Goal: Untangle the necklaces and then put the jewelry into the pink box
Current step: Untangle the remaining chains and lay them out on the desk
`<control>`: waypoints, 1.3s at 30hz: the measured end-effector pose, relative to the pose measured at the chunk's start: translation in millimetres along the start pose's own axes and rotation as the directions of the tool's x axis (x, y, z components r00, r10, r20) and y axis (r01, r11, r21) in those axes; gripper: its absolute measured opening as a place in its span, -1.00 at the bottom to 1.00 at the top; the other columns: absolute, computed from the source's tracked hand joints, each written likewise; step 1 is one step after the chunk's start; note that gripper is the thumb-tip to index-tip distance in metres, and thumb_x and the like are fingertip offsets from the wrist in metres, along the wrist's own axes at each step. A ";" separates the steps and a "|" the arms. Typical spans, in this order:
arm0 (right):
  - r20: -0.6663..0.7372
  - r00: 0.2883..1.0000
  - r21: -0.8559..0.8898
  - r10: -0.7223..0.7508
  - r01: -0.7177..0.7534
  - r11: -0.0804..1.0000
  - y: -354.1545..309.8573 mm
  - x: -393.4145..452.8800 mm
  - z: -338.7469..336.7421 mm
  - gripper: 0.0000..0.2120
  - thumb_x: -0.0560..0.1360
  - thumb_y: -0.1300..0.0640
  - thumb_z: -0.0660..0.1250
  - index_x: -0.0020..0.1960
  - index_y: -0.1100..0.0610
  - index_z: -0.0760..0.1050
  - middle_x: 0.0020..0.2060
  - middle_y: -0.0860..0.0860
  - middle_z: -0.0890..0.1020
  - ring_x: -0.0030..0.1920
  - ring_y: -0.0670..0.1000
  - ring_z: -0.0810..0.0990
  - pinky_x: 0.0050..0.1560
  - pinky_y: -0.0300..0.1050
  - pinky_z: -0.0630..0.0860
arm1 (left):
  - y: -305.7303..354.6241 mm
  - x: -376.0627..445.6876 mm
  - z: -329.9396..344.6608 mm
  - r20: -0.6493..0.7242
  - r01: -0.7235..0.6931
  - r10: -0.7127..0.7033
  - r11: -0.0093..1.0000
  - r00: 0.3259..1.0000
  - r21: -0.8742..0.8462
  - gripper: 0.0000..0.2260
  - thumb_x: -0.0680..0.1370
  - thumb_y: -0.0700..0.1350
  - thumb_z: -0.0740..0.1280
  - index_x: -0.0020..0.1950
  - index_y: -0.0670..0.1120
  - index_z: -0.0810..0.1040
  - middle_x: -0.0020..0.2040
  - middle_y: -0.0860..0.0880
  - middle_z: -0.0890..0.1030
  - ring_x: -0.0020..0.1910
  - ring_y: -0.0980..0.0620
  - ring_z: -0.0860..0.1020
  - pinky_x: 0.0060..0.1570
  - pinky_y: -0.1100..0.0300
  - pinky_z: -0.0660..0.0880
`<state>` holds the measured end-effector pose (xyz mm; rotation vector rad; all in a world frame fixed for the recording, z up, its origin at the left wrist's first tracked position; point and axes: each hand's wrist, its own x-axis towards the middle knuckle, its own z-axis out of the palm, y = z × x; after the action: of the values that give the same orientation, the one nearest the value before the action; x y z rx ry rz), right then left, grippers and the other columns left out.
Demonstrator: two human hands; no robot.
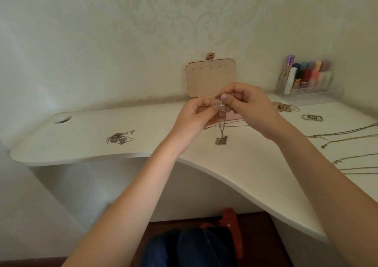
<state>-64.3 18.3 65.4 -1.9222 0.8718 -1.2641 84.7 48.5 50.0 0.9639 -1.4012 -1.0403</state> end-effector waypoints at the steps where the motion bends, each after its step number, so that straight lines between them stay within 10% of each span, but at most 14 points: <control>1: 0.005 1.000 -0.003 -0.003 0.003 1.000 -0.5 0.0 0.7 -0.87 0.55 0.26 0.28 -0.08 0.10 0.57 -0.30 0.17 0.61 -0.36 -0.14 0.51 -0.32 -0.38 0.38 | 1.3 -0.6 0.6 0.000 0.034 -0.034 0.999 0.999 -0.022 -0.81 0.59 -0.26 0.22 -0.21 -0.15 0.52 -0.25 -0.03 0.67 -0.17 0.02 0.64 0.05 0.08 0.57; 6: -0.097 0.995 0.096 0.026 -0.017 0.995 -0.2 2.0 -2.5 -0.89 0.57 0.27 0.26 -0.04 0.17 0.56 -0.37 -0.07 0.60 -0.38 -0.20 0.50 -0.31 -0.40 0.41 | -0.7 -4.7 -4.2 0.068 0.203 -0.194 0.968 0.979 -0.147 -0.57 0.56 -0.27 0.11 -0.50 -0.07 0.43 -0.10 -0.23 0.65 -0.03 -0.10 0.63 0.14 0.00 0.51; 11: -0.296 0.950 0.200 0.098 -0.039 0.979 3.8 5.9 -17.5 -0.85 0.60 0.24 0.21 -0.07 0.11 0.53 -0.37 -0.02 0.50 -0.42 -0.24 0.43 -0.34 -0.41 0.37 | -20.0 -6.9 -21.5 -0.212 0.260 -0.301 0.945 0.930 -0.199 -0.82 0.55 -0.32 0.18 -0.22 -0.24 0.51 -0.22 -0.22 0.62 -0.20 -0.11 0.66 -0.12 0.10 0.62; 18: -0.380 0.920 -0.035 0.095 -0.116 0.993 19.6 6.9 -15.8 -0.81 0.59 0.20 0.22 -0.15 0.00 0.49 -0.25 0.09 0.56 -0.32 -0.11 0.43 -0.19 -0.20 0.42 | -25.0 -1.1 -27.1 -0.308 0.153 -0.359 0.833 0.881 -0.532 -0.92 0.57 -0.18 0.31 -0.10 -0.17 0.51 -0.24 -0.15 0.67 -0.15 -0.06 0.64 0.05 0.07 0.57; 23: -0.367 0.928 -0.167 0.068 -0.138 0.976 26.8 5.5 -14.6 -0.89 0.57 0.19 0.24 -0.08 0.07 0.51 -0.25 0.05 0.57 -0.27 -0.06 0.43 -0.16 -0.17 0.41 | -27.1 2.3 -26.2 -0.366 0.060 -0.395 0.745 0.843 -0.665 -0.92 0.55 -0.23 0.33 -0.15 -0.17 0.51 -0.29 -0.12 0.60 -0.26 -0.01 0.64 -0.19 0.12 0.62; 29: -0.389 0.917 -0.213 0.084 -0.178 0.961 31.7 7.1 -16.9 -0.92 0.57 0.17 0.25 -0.06 0.10 0.52 -0.24 0.01 0.55 -0.20 -0.01 0.48 -0.14 -0.14 0.40 | -26.0 -0.9 -25.9 -0.376 0.120 -0.395 0.807 0.839 -0.578 -0.92 0.54 -0.21 0.35 -0.16 -0.14 0.53 -0.37 -0.03 0.43 -0.51 0.11 0.43 -0.59 0.32 0.27; 39: -0.364 0.918 -0.142 0.158 -0.223 0.965 31.5 6.5 -14.2 -0.91 0.58 0.14 0.24 -0.06 0.08 0.51 -0.21 0.10 0.59 -0.17 0.01 0.51 -0.18 -0.13 0.39 | -24.1 0.2 -23.4 -0.428 0.276 -0.409 0.899 0.806 -0.339 -0.73 0.60 0.09 0.23 -0.11 -0.11 0.42 -0.30 -0.02 0.40 -0.62 0.13 0.38 -0.68 0.36 0.03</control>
<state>-80.9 -6.8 47.2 -1.7170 1.3652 -1.4724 108.1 39.6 27.6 1.2095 -0.6560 -1.1115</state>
